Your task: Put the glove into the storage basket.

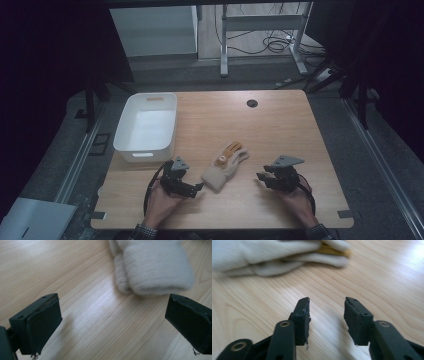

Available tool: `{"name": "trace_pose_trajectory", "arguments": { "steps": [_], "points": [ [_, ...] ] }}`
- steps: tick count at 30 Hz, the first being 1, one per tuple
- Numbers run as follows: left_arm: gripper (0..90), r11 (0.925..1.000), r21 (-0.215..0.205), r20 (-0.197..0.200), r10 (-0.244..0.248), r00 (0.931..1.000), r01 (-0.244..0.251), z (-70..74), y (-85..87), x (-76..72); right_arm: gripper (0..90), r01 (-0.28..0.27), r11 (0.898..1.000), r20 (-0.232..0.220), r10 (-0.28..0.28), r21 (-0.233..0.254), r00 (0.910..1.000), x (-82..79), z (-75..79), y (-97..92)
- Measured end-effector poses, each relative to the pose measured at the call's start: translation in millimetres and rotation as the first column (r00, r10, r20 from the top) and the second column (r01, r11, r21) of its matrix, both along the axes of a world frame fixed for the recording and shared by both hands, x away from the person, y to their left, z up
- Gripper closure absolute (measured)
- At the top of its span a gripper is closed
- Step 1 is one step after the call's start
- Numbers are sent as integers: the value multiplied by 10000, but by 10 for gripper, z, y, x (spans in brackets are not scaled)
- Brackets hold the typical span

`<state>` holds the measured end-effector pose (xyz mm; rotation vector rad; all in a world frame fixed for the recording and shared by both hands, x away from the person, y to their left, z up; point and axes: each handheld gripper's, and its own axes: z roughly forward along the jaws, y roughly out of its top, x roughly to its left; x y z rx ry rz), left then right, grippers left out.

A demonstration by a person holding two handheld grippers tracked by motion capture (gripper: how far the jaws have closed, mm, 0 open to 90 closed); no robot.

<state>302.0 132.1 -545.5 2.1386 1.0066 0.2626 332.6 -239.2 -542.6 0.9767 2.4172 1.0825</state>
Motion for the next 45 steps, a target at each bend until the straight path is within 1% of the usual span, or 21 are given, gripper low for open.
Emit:
{"name": "trace_pose_trajectory", "arguments": {
  "steps": [1, 3, 4, 5, 8, 9, 10, 11, 14, 17, 18, 19, 24, 28, 31, 33, 35, 39, 42, 43, 45],
  "points": [
    [0, 10000, 0, 0, 0, 10000, 0, 0, 0, 0, 530, 0, 10000, 0, 0, 0, 10000, 0, 0, 0],
    [0, 9997, -98, 18, -220, 9998, 220, 64, -90, 29, 485, 271, 9996, 16, -271, -60, 9996, 4, -16, -101],
    [0, 9997, -98, 18, -220, 9998, 220, 64, -90, 29, 485, 271, 9996, 16, -271, -60, 9996, 4, -16, -101],
    [0, 9995, -17, 48, -326, 9995, 326, 91, -154, 54, 460, 447, 9990, 25, -447, -65, 9990, 4, -26, -152],
    [0, 9988, 183, 42, -450, 9990, 449, 118, -263, 98, 423, 640, 9978, 93, -639, -181, 9979, 2, -43, -204],
    [0, 9988, 183, 42, -450, 9990, 449, 118, -263, 98, 409, 669, 9975, 119, -667, -216, 9977, 3, -47, -214],
    [0, 9983, 214, 22, -539, 9985, 538, 127, -349, 143, 395, 716, 9971, 172, -712, -268, 9973, 4, -53, -230],
    [0, 9980, 254, -8, -573, 9984, 573, 131, -375, 158, 382, 755, 9967, 210, -749, -285, 9970, 6, -60, -241],
    [0, 9975, 264, -61, -653, 9978, 654, 134, -494, 228, 341, 862, 9958, 102, -859, -309, 9963, 18, -76, -271],
    [0, 9971, 230, -187, -721, 9972, 725, 131, -596, 295, 293, 895, 9955, 131, -891, -315, 9959, 17, -75, -281],
    [0, 9971, 230, -187, -721, 9972, 725, 131, -596, 295, 293, 895, 9955, 131, -891, -315, 9959, 17, -75, -281],
    [0, 9969, 301, -274, -716, 9971, 724, 125, -659, 342, 253, 866, 9954, 33, -865, -400, 9962, 23, -80, -275],
    [0, 9964, 550, -369, -631, 9973, 651, 98, -811, 453, 228, 901, 9949, 17, -901, -461, 9959, 28, -82, -273],
    [0, 9947, 806, -424, -600, 9973, 633, 44, -941, 538, 223, 875, 9951, 4, -876, -466, 9962, 27, -83, -272],
    [0, 9910, 1197, -440, -544, 9975, 593, -14, -1020, 592, 222, 869, 9951, 1, -870, -465, 9962, 27, -83, -271],
    [1, 9867, 1507, -486, -537, 9974, 605, -69, -1060, 621, 221, 867, 9951, 1, -868, -466, 9962, 27, -83, -271],
    [2, 9875, 1453, -391, -557, 9977, 608, -98, -1076, 616, 220, 864, 9952, 1, -865, -466, 9963, 27, -83, -271],
    [85, 9879, 1432, -340, -550, 9979, 593, -82, -1069, 598, 219, 862, 9952, 0, -863, -465, 9963, 27, -83, -271],
    [231, 9890, 1357, -309, -545, 9980, 582, -49, -1032, 579, 219, 859, 9952, -1, -860, -466, 9963, 27, -83, -270],
    [309, 9889, 1370, -314, -541, 9980, 579, -35, -1005, 580, 218, 850, 9953, -2, -851, -471, 9964, 27, -83, -270],
    [387, 9904, 1302, -257, -434, 9987, 464, -23, -951, 580, 217, 847, 9953, -3, -848, -471, 9964, 27, -84, -270]
  ]
}}
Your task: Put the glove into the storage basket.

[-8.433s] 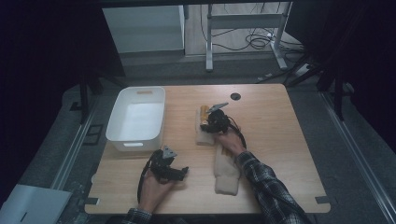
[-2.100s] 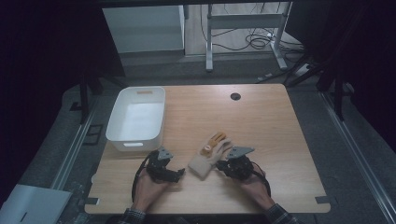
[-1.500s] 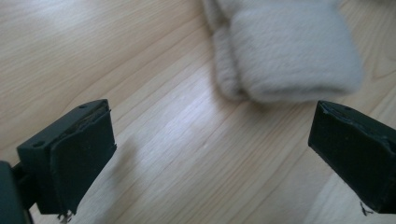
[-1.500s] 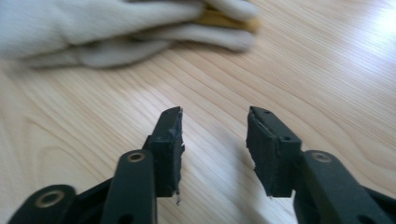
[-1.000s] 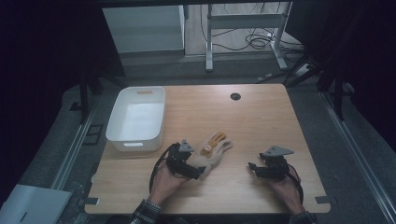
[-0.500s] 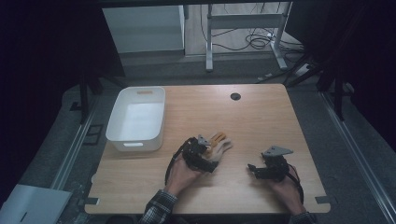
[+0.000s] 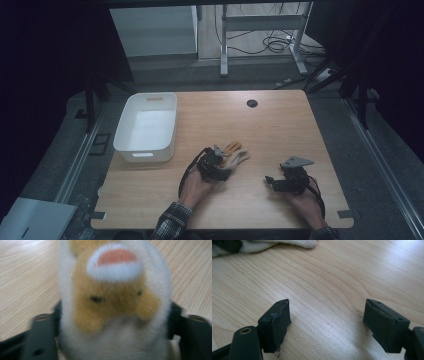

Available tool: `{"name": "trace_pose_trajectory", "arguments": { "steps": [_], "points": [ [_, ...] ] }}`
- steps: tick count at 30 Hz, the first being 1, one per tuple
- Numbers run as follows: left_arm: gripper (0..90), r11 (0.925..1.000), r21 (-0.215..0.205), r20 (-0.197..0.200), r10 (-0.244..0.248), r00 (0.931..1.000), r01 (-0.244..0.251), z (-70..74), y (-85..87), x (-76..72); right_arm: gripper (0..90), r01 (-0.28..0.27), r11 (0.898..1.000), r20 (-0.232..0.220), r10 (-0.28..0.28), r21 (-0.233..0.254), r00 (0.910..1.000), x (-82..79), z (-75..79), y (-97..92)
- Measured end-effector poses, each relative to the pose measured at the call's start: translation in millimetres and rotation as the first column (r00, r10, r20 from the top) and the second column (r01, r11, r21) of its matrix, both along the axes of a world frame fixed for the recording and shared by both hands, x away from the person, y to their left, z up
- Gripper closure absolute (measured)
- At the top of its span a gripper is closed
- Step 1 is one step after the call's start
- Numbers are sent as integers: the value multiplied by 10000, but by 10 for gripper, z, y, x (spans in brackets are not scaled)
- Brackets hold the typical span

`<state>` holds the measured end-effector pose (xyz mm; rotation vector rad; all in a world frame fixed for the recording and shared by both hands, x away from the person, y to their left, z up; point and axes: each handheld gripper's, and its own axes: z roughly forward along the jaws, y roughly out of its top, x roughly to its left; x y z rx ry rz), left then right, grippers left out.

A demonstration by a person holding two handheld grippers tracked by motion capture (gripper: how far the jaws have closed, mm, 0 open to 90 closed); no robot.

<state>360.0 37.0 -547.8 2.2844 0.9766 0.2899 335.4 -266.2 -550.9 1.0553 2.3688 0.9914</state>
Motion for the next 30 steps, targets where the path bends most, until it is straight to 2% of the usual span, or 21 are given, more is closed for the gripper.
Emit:
{"name": "trace_pose_trajectory", "arguments": {
  "steps": [4, 7, 9, 11, 16, 22, 30],
  "points": [
    [527, 10000, 5, -54, 2, 10000, -2, 17, 33, -12, 217, -4, 10000, 0, 4, -1, 10000, 0, 0, 0],
    [584, 9997, -226, -117, 4, 9999, -7, 15, 42, -22, 217, -7, 10000, 3, 7, -2, 10000, 0, 0, 0],
    [602, 9996, -264, -123, -33, 9999, 30, 18, 51, -20, 216, -8, 10000, 2, 8, -3, 10000, 0, 0, 0],
    [624, 9986, -522, -253, -81, 9996, 68, 56, 84, -18, 216, -8, 10000, 4, 8, -2, 10000, 0, 0, 0],
    [664, 9991, -388, -134, -183, 9997, 177, 145, 110, -26, 217, -8, 10000, 3, 8, -6, 10000, 0, 0, 0],
    [686, 9990, -439, -224, -88, 9997, 78, 185, 156, -27, 217, -7, 10000, 1, 7, -6, 10000, 0, 0, 0],
    [695, 9990, -436, -109, 24, 9999, -29, 295, 219, -21, 216, -10, 10000, 10, 10, -1, 10000, 1, 0, 0]
  ]
}}
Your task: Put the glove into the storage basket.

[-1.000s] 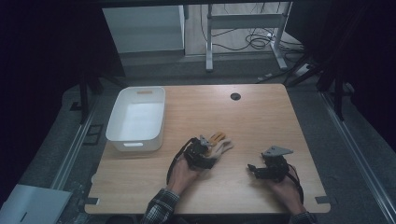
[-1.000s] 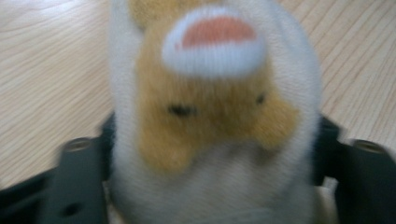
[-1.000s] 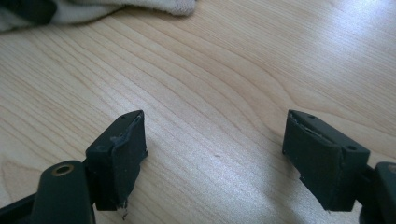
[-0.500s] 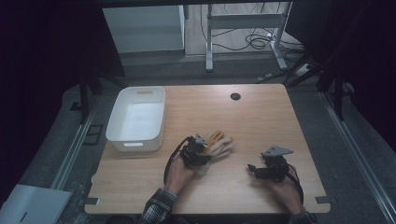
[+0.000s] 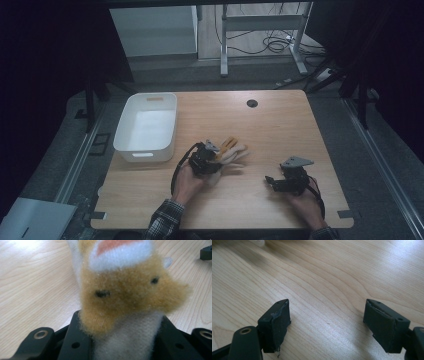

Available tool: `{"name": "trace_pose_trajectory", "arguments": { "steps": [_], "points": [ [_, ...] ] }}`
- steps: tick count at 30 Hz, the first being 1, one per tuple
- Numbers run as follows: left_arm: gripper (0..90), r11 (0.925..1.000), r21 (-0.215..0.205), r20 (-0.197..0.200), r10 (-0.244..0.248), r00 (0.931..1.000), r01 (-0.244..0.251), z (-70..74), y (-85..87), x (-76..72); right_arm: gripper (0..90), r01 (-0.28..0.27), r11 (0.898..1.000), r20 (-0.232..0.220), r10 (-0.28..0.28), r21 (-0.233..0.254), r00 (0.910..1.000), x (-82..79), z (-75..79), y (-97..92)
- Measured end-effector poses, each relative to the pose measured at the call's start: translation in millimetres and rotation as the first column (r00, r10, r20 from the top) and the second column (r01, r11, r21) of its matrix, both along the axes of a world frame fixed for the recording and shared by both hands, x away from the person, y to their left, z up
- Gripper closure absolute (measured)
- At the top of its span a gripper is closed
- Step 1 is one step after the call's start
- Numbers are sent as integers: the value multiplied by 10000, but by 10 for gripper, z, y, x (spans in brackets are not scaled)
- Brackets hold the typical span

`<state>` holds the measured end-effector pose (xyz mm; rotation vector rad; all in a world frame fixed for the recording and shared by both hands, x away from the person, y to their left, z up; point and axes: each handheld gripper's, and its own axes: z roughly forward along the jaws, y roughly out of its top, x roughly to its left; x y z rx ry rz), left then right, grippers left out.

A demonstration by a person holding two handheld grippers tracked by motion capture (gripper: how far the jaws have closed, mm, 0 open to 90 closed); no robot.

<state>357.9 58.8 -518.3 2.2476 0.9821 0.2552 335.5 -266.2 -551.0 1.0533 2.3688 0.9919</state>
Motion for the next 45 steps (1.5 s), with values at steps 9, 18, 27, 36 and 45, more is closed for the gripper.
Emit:
{"name": "trace_pose_trajectory", "arguments": {
  "steps": [9, 18, 27, 36, 45],
  "points": [
    [693, 9996, 183, 112, 227, 9997, -229, 134, 122, 6, 216, -28, 10000, 18, 28, -14, 10000, 2, 0, -1],
    [692, 9984, 192, 234, 519, 9984, -523, 316, 268, 19, 215, -14, 10000, 18, 14, -6, 10000, 1, -1, 0],
    [690, 9928, 379, 546, 1119, 9922, -1140, 581, 482, 58, 215, -17, 10000, 12, 17, 3, 10000, 1, -1, 1],
    [689, 9827, 495, 676, 1750, 9822, -1785, 782, 710, 137, 215, -30, 10000, 33, 30, -8, 10000, 3, -2, 0],
    [689, 9704, 545, 709, 2311, 9703, -2351, 874, 947, 213, 215, -29, 10000, 32, 29, -7, 10000, 3, -2, 0]
  ]
}}
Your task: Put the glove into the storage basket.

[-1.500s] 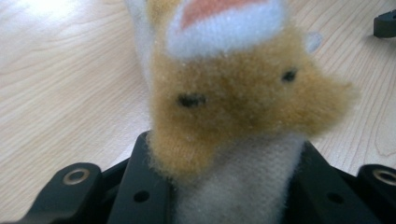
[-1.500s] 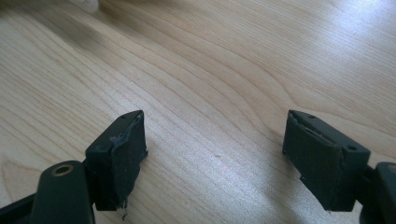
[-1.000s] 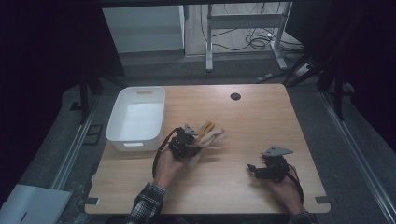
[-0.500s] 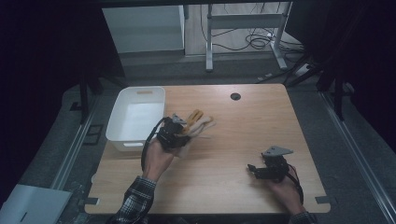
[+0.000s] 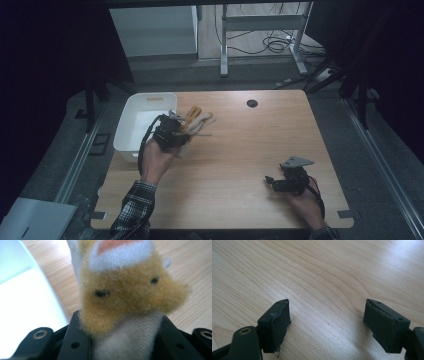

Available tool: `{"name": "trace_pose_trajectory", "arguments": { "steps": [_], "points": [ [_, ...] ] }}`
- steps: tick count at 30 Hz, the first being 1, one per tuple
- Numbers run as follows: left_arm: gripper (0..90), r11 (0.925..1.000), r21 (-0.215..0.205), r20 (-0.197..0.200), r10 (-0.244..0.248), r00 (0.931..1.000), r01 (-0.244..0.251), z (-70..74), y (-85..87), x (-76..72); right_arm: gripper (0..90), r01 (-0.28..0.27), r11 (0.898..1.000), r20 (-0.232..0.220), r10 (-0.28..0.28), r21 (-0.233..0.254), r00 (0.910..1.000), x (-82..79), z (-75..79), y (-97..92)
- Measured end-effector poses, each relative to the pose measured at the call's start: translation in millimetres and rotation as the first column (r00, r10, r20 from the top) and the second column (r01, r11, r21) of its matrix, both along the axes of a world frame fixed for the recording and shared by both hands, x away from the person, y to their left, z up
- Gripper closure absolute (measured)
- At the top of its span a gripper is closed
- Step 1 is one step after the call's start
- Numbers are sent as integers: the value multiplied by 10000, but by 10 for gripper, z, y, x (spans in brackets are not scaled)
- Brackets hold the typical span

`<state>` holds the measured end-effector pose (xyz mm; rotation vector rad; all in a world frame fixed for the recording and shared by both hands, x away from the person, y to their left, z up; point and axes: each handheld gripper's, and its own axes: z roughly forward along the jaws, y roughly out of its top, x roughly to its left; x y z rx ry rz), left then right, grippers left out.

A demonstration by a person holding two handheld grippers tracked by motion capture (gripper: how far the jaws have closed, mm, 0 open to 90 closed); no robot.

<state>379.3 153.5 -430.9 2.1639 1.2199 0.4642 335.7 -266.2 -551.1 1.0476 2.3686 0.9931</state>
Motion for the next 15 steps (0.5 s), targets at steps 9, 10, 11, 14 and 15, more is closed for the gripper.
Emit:
{"name": "trace_pose_trajectory", "arguments": {
  "steps": [9, 10, 11, 14, 15],
  "points": [
    [690, 9976, -132, 0, 682, 9977, -682, 19, 241, 62, 215, 4, 10000, 1, -4, -3, 10000, 0, 0, 0],
    [689, 9965, -156, -14, 820, 9966, -820, 19, 297, 72, 215, -3, 10000, 15, 3, 13, 10000, 1, -2, 0],
    [689, 9959, -186, -4, 890, 9960, -890, 20, 326, 77, 215, -4, 10000, 15, 4, 12, 10000, 1, -2, 0],
    [689, 9936, -275, -20, 1094, 9940, -1094, 19, 405, 92, 215, -3, 10000, 15, 3, 15, 10000, 1, -2, 0],
    [689, 9925, -320, -18, 1180, 9930, -1180, 19, 428, 96, 215, -2, 10000, 13, 2, 16, 10000, 1, -2, 0]
  ]
}}
